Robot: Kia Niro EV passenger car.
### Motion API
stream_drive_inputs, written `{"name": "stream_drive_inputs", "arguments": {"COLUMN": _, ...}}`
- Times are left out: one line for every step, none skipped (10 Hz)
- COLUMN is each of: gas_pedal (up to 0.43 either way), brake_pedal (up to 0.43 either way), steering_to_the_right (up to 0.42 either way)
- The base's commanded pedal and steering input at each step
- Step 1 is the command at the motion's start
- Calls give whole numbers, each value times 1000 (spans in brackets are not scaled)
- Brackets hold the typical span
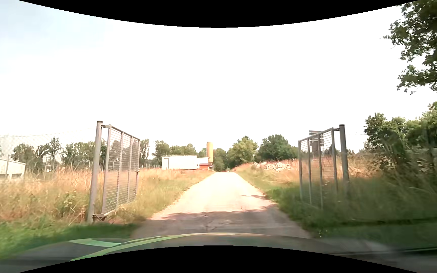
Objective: Follow the waypoints while adhering to traffic rules and regulations
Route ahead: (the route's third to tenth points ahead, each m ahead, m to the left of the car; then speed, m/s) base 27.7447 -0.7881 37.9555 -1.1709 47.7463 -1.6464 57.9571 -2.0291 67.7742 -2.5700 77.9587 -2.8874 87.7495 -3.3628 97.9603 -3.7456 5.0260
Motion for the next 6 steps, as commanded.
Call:
{"name": "stream_drive_inputs", "arguments": {"gas_pedal": 130, "brake_pedal": 0, "steering_to_the_right": 19}}
{"name": "stream_drive_inputs", "arguments": {"gas_pedal": 130, "brake_pedal": 0, "steering_to_the_right": 18}}
{"name": "stream_drive_inputs", "arguments": {"gas_pedal": 130, "brake_pedal": 0, "steering_to_the_right": 15}}
{"name": "stream_drive_inputs", "arguments": {"gas_pedal": 130, "brake_pedal": 0, "steering_to_the_right": 13}}
{"name": "stream_drive_inputs", "arguments": {"gas_pedal": 138, "brake_pedal": 0, "steering_to_the_right": 13}}
{"name": "stream_drive_inputs", "arguments": {"gas_pedal": 138, "brake_pedal": 0, "steering_to_the_right": 13}}
